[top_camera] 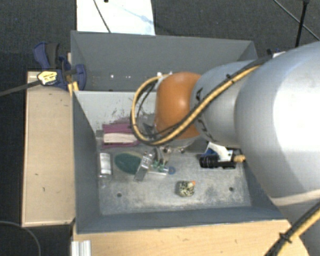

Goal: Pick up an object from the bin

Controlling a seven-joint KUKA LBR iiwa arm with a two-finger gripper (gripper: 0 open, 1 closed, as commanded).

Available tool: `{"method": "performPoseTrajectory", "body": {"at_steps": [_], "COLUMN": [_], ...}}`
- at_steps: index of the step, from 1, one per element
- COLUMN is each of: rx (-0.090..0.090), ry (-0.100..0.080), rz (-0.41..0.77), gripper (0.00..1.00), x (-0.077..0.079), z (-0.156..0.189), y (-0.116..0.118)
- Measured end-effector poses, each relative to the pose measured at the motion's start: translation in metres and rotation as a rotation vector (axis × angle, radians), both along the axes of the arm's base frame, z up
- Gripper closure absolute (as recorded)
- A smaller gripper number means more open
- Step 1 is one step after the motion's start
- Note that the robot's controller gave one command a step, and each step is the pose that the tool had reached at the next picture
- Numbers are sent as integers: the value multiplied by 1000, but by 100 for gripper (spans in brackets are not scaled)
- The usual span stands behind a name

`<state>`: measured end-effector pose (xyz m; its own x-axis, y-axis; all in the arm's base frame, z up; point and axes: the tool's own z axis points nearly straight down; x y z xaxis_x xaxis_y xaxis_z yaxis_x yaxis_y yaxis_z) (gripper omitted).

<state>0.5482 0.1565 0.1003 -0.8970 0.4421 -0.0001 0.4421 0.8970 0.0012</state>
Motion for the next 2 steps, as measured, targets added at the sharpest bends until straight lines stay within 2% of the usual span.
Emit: {"method": "performPoseTrajectory", "body": {"at_steps": [1, 2], "rx": [-2, -2], "ry": [7, 7], "rz": [-208, -207], "gripper": [0, 0], "x": [1, 1], "z": [-31, -31], "y": [-5, -5]}}
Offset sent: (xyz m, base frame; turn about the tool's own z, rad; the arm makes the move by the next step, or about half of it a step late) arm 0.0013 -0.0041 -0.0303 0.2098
